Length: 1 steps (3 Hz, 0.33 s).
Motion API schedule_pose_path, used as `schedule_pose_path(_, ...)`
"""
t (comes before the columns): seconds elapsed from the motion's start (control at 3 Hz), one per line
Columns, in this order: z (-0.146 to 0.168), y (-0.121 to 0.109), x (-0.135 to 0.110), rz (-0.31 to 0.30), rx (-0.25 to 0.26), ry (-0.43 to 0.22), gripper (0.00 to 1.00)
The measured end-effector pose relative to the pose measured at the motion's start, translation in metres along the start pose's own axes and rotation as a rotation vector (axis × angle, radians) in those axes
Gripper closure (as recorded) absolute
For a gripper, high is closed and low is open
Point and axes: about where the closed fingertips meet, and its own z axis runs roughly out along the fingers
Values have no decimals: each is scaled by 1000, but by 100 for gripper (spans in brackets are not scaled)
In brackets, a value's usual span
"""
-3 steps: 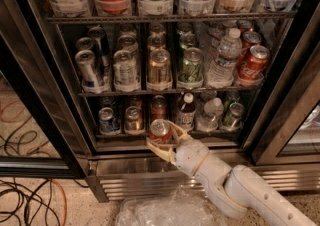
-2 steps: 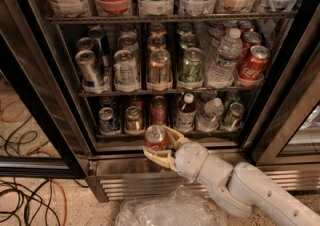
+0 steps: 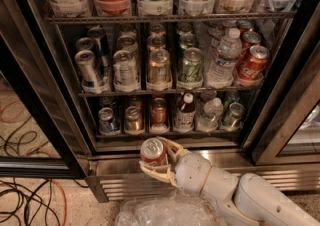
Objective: Pick coke can from bottom shelf of fridge
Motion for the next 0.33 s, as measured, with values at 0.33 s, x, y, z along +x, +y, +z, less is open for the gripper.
schedule_pose_path(0.33,0,0,0,0,0,0,100)
